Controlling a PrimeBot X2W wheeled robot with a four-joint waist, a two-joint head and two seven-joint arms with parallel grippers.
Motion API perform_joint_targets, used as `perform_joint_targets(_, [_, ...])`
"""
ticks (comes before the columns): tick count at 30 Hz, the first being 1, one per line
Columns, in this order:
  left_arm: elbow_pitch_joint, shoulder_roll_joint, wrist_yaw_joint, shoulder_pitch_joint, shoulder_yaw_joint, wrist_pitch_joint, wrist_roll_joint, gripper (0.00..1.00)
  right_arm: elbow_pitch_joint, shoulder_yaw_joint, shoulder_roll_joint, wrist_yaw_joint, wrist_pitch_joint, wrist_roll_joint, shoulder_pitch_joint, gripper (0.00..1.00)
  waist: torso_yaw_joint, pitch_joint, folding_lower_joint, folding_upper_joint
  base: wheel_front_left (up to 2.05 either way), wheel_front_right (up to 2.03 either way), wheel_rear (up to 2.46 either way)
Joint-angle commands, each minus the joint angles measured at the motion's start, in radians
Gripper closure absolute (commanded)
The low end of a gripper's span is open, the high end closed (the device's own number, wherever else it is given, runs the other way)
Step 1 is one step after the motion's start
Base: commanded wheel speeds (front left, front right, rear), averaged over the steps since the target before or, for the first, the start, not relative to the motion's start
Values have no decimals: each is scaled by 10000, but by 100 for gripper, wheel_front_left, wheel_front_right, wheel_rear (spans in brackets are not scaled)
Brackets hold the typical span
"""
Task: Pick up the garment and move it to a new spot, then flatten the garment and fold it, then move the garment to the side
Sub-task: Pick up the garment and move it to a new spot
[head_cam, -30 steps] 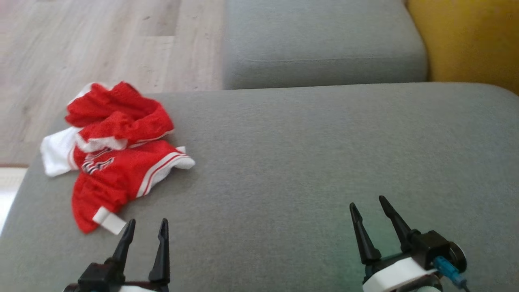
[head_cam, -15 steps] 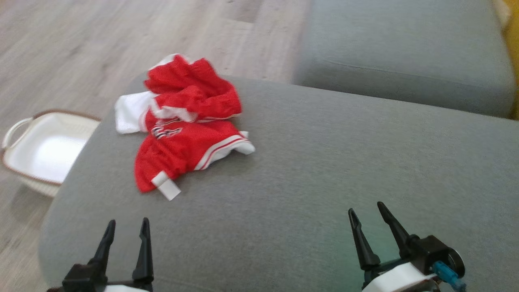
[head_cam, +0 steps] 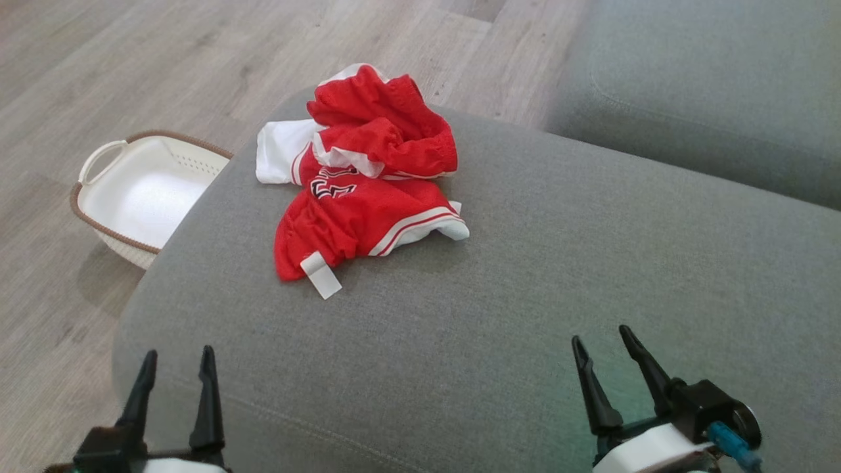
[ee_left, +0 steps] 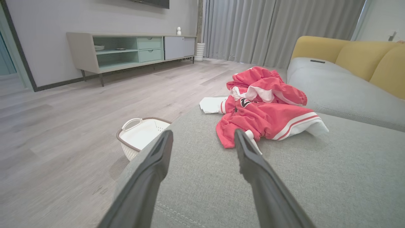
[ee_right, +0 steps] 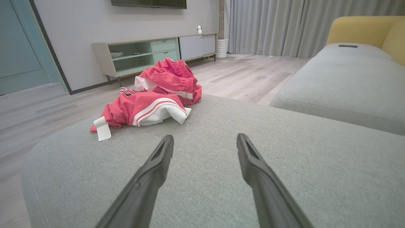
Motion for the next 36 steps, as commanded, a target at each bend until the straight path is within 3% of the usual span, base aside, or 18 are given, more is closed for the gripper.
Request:
perform_joint_targets(1, [-526,15,42,-471,454,-124,145,0,-258,87,-56,-7,-111,-141,-252,0,-91,134,0,0,0,0,0])
perform_joint_targets(5, [-1044,182,-176,-1091,1171,-124,-2,0,-212,-139,-56,-7,-111,-487,-287,0,-428,533,0,0,0,0,0])
perform_joint_targets(11, [-1776,1176,-694,-3192,1556,-124,196,0,-352,-647,-77,-7,-111,-1266,-797,0,-1165,1885,0,0,0,0,0])
perform_joint_targets(15, [-1153,2091,-941,-5308,1041,-124,222,0,-444,-828,-351,-7,-111,-1487,-1188,0,-1594,2763,0,0,0,0,0])
perform_joint_targets(19, [560,2852,-1032,-7744,-27,-37,149,0,-590,-890,-698,-7,-111,-1570,-1509,0,-2010,3584,0,0,0,0,0])
perform_joint_targets(27, [4731,3760,-1051,-12348,-2719,2972,-1511,0,-791,-866,-1310,-7,-111,-1625,-2069,0,-2812,4990,0,0,0,0,0])
perform_joint_targets(28, [4731,3760,-1051,-12348,-2719,2972,-1511,0,-791,-866,-1310,-7,-111,-1625,-2069,0,-2812,4990,0,0,0,0,0])
perform_joint_targets(32, [6431,3840,-1052,-13694,-3925,4913,-2448,0,-965,-1012,-1354,-7,-111,-1622,-2194,0,-3108,5528,0,0,0,0,0])
perform_joint_targets(36, [7600,3769,-1053,-14440,-4638,6177,-3252,0,-1117,-1208,-1404,-7,-111,-1702,-2266,0,-3197,6057,0,0,0,0,0])
